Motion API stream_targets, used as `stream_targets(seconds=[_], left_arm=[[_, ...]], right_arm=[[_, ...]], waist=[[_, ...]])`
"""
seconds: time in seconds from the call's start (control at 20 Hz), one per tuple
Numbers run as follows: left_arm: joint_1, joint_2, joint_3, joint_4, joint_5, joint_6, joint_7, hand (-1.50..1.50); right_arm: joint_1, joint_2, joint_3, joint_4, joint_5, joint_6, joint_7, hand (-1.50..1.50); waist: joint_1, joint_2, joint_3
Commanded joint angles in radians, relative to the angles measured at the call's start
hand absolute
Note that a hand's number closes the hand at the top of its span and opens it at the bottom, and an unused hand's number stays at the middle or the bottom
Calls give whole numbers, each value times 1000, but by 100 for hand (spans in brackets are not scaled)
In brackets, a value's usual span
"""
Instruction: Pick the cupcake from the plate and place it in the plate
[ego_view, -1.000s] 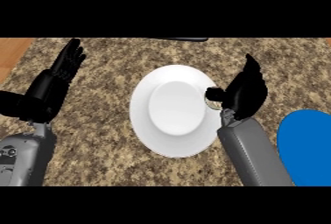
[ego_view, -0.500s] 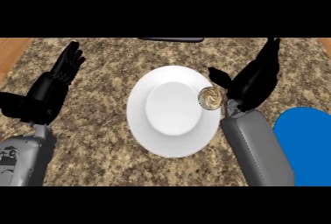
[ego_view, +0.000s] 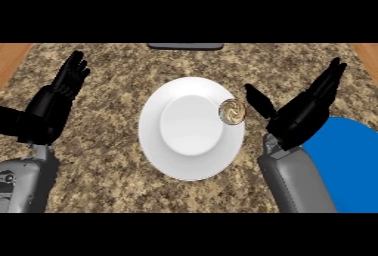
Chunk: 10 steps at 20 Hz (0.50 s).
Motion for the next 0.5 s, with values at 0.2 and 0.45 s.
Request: stream_targets(seconds=[0.2,0.45], left_arm=[[35,31,43,0,14,-9,-9,0],[52,35,47,-2,-5,4,-20,0]], right_arm=[[271,1,199,-230,126,-163,271,-150],[478,2,325,-397,201,-131,281,-150]], waist=[[-37,-8,0],[-63,-12,-1]])
